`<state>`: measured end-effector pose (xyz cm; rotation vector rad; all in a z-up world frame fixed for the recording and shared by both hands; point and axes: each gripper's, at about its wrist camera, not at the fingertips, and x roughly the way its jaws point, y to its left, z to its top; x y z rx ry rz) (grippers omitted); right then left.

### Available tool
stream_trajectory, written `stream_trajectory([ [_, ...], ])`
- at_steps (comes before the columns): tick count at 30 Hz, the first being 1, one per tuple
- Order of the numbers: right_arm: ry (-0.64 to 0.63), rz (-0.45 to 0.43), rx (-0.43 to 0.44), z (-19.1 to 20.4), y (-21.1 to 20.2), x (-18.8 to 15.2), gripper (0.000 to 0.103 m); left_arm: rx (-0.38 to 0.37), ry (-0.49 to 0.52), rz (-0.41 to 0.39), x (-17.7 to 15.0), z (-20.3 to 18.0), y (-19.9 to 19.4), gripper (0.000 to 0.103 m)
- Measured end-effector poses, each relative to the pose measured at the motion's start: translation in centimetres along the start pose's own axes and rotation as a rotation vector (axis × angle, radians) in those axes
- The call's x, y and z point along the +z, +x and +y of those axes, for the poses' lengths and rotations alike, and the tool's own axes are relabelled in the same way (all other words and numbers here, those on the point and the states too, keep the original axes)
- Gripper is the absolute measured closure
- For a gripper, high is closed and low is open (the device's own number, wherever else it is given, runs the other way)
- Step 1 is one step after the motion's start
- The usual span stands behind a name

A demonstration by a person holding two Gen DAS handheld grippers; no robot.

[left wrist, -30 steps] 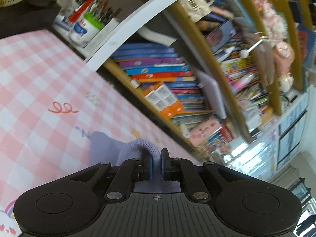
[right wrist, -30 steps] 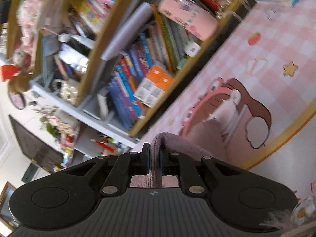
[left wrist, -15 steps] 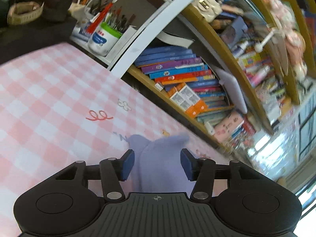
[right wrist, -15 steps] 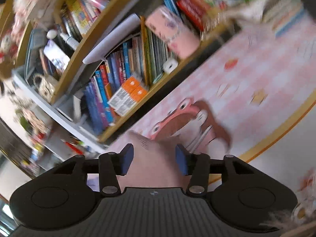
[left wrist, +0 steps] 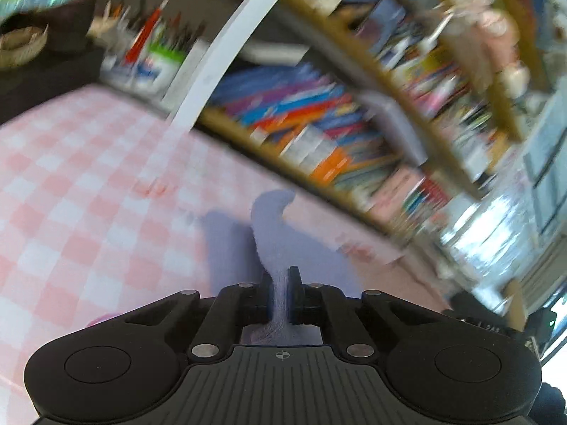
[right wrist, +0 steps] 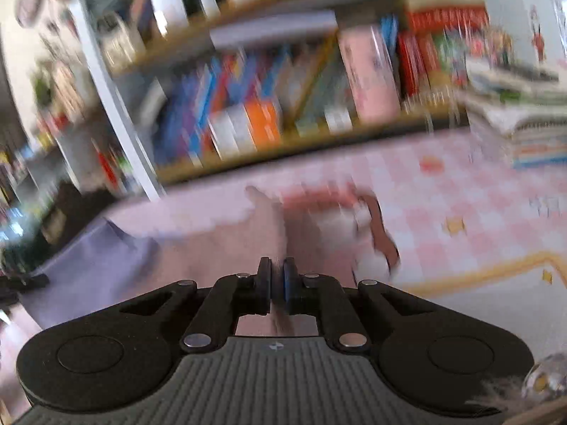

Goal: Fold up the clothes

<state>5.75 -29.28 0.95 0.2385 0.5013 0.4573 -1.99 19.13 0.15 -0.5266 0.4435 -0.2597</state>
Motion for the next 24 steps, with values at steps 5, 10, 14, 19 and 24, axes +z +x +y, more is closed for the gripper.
stream_trajectory([
  [5, -0.108, 0.081, -0.097, 1.0, 1.4, -0.8, 0.097, 0.123, 0.086, 0.123, -0.2, 0.3, 2.0, 0.094],
  [10, -0.107, 0.114, -0.123, 0.0, 2.4, -0.5, 0.080, 0.181, 0.171, 0.126, 0.9, 0.2, 2.0, 0.071],
  [14, -0.218, 0.092, -0.121, 1.1, 3.9, 1.8, 0.068, 0.179, 0.341, 0.096, 3.6, -1.7, 3.7, 0.051],
  [19, -0.311, 0.129, -0.133, 2.4, 8.7, 3.8, 0.068, 0.245, 0.426, 0.176, 4.7, -2.6, 9.5, 0.051],
  [24, -0.267, 0.191, -0.109, 1.2, 11.5, 3.7, 0.098, 0.288, 0.421, 0.257, 3.9, -1.7, 12.2, 0.098],
])
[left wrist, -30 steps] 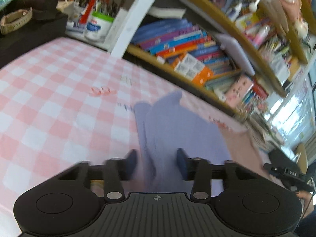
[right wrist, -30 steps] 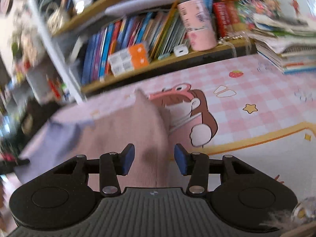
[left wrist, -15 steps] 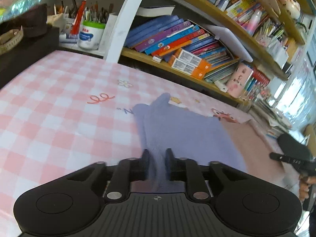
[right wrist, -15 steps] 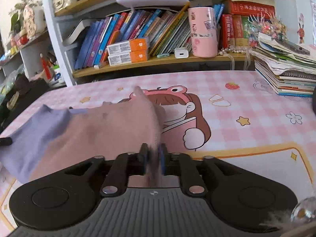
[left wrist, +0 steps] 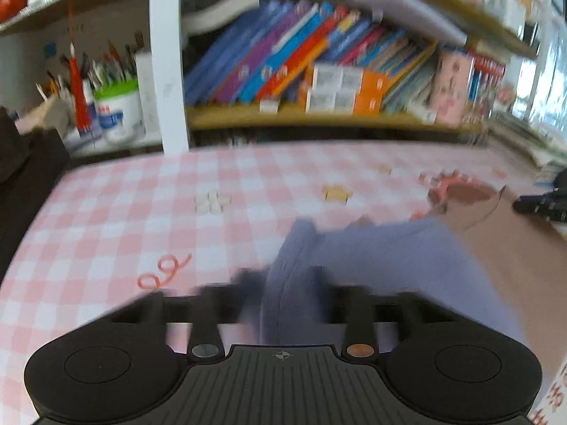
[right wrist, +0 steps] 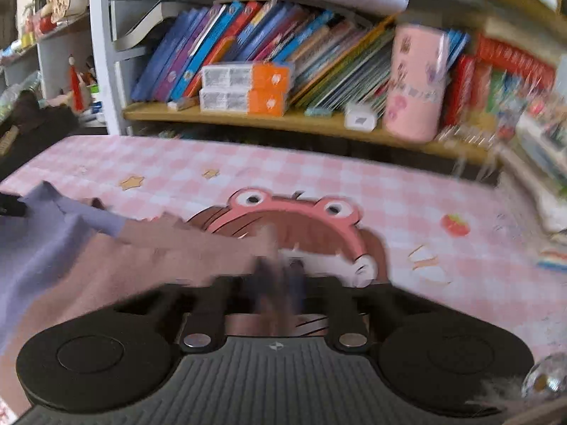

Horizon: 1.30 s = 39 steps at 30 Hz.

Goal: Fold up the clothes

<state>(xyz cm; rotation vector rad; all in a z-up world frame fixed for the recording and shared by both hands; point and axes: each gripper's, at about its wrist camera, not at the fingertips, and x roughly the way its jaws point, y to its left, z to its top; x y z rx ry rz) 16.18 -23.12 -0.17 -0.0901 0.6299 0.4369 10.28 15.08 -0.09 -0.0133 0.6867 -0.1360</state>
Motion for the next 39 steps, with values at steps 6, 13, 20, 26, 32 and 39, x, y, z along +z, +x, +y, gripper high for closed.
stream_trajectory([
  [6, 0.274, -0.143, 0.144, -3.8, -2.9, -1.2, 0.098, -0.165, -0.247, -0.158, -1.2, 3.6, -2.4, 0.099],
  [13, 0.345, -0.045, 0.136, -5.0, -0.3, -2.7, 0.098, -0.132, -0.276, -0.067, -3.2, 4.1, -0.2, 0.097],
  [20, 0.328, -0.028, 0.133, -5.3, -2.2, -2.6, 0.062, -0.176, -0.323, -0.095, -3.3, 5.1, -1.4, 0.049],
  [26, 0.455, 0.030, 0.210, -6.6, -1.8, -4.0, 0.068, -0.173, -0.348, -0.057, -3.8, 5.2, -0.1, 0.054],
  [32, 0.519, 0.047, 0.256, -6.2, -1.3, -4.0, 0.081, -0.201, -0.358, -0.030, -3.8, 5.7, 0.4, 0.080],
  [39, 0.546, 0.059, 0.298, -4.3, -0.7, -3.4, 0.086, -0.194, -0.409, -0.045, -3.8, 8.5, -0.1, 0.084],
])
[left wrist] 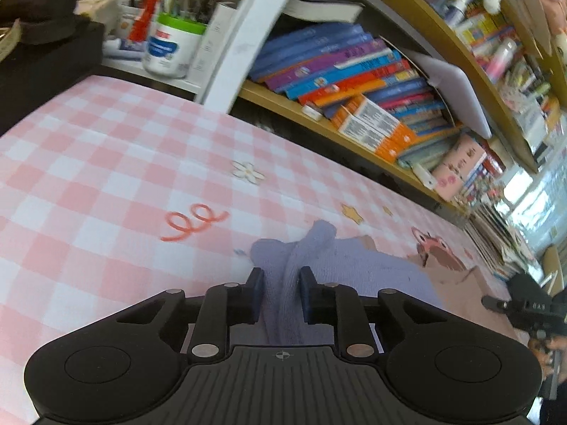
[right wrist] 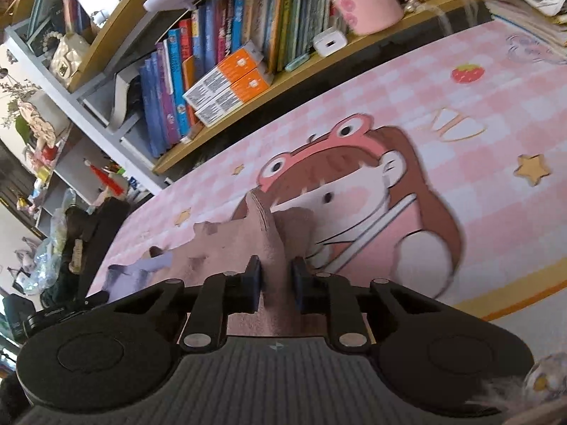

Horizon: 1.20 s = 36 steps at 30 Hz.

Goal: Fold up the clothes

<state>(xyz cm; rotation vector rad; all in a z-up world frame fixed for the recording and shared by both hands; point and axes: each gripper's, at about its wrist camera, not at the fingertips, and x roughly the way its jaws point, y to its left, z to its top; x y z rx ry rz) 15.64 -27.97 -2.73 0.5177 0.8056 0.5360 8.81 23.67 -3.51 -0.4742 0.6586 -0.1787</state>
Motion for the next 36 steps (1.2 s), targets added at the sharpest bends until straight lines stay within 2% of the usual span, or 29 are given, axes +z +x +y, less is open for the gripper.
stream_trajectory([
  [4, 0.007, 0.017, 0.048, 1.3, 1.0, -0.4, 0.088, 0.031, -0.017, -0.016, 0.7, 1.8, -1.3, 0.087],
  [8, -0.029, -0.010, 0.019, 2.0, 1.4, -0.9, 0.089, 0.044, -0.037, -0.022, 0.5, 2.6, -1.8, 0.084],
  [10, -0.004, -0.017, 0.017, 1.9, 1.4, -1.0, 0.087, 0.053, -0.037, -0.028, 0.4, 2.5, -2.0, 0.081],
  [12, -0.017, -0.017, -0.004, 2.0, 1.3, -0.9, 0.082, 0.076, -0.039, -0.043, 0.4, 2.1, -2.6, 0.080],
  [14, -0.061, -0.038, -0.038, 2.5, 0.3, -1.0, 0.074, 0.106, -0.035, -0.064, 0.4, 1.5, -3.5, 0.077],
  [15, -0.083, -0.048, -0.055, 2.7, -0.2, -1.1, 0.074, 0.119, -0.020, -0.083, 0.3, 1.1, -4.4, 0.076],
  [18, -0.195, -0.084, -0.087, 3.8, -2.0, -1.8, 0.073, 0.160, 0.039, -0.129, -0.5, -0.5, -7.2, 0.063],
  [21, -0.330, -0.115, -0.134, 5.1, -4.0, -3.2, 0.073, 0.197, 0.085, -0.151, -1.8, -2.2, -10.0, 0.058],
  [23, -0.416, -0.132, -0.153, 5.9, -5.1, -4.5, 0.072, 0.203, 0.087, -0.165, -3.1, -3.1, -11.8, 0.051],
  [25, -0.496, -0.143, -0.163, 6.7, -6.1, -5.9, 0.070, 0.182, 0.072, -0.176, -4.5, -3.9, -13.3, 0.048],
  [31, -0.673, -0.153, -0.142, 8.0, -7.6, -9.4, 0.064, 0.105, -0.079, -0.144, -8.8, -4.5, -15.7, 0.048],
  [36, -0.708, -0.139, -0.166, 8.0, -6.7, -10.3, 0.064, 0.040, -0.395, -0.122, -11.1, -3.0, -15.1, 0.048],
])
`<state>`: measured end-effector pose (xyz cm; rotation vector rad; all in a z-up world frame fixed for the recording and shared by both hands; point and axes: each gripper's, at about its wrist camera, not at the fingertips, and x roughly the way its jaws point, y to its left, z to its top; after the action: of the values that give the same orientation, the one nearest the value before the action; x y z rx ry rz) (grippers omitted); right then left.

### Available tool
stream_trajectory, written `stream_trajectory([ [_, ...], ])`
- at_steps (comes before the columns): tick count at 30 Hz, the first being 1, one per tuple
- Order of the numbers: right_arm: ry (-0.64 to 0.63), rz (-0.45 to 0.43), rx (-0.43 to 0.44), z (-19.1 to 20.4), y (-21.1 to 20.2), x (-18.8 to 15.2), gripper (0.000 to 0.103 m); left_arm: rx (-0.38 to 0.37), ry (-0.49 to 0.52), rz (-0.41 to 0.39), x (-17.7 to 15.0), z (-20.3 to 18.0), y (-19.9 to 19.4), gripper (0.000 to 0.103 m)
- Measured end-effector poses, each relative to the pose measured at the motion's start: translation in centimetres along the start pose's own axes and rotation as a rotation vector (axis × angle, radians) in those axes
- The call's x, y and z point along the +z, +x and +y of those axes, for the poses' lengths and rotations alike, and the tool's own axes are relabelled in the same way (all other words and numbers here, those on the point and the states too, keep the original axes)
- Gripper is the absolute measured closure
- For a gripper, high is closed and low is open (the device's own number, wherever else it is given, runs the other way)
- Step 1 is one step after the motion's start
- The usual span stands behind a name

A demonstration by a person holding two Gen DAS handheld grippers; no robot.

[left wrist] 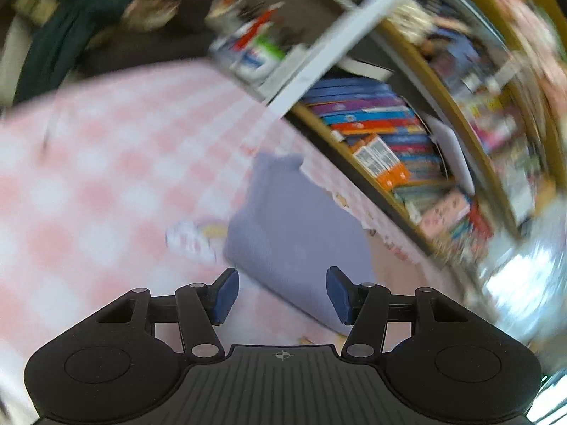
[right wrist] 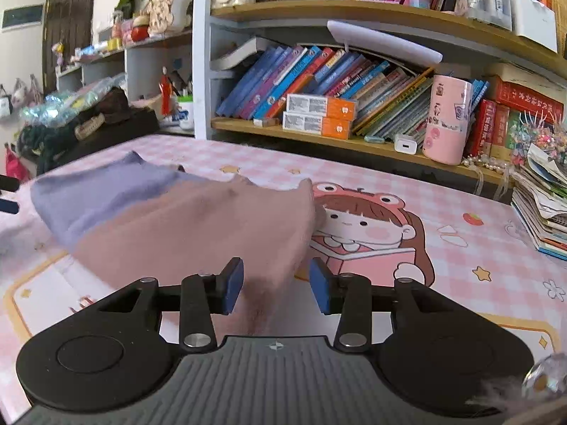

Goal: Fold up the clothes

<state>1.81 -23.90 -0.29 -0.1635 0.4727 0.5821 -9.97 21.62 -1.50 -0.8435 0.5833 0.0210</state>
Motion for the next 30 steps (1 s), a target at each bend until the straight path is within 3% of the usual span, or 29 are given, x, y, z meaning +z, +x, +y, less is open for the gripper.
stream_trajectory([
  [5, 0.049, 0.051, -0.012, -0.5, 1.4, -0.5, 0.066, -0.012, -0.156, -0.027, -0.1, 0.4, 1.7, 0.049],
  [9, 0.064, 0.068, 0.010, -0.9, 1.7, -0.6, 0.066, 0.035, -0.291, -0.057, -0.6, 1.1, 3.0, 0.052],
  [12, 0.056, 0.072, 0.022, -1.0, 1.8, -0.6, 0.066, 0.038, -0.324, -0.087, -0.9, 1.1, 3.8, 0.055],
  [20, 0.051, 0.078, 0.042, -1.1, 2.0, -0.6, 0.065, 0.082, -0.386, -0.171, -1.3, 1.5, 5.0, 0.081],
  [22, 0.049, 0.078, 0.042, -1.1, 2.0, -0.5, 0.065, 0.077, -0.310, -0.199, -1.5, 0.4, 4.6, 0.092],
  [27, 0.063, 0.081, 0.046, -1.1, 1.9, -0.6, 0.065, -0.004, 0.057, -0.284, -1.9, -5.9, 2.5, 0.092],
  [30, 0.063, 0.081, 0.046, -1.1, 1.9, -0.6, 0.065, 0.010, 0.087, -0.253, -1.3, -6.5, 3.0, 0.087],
])
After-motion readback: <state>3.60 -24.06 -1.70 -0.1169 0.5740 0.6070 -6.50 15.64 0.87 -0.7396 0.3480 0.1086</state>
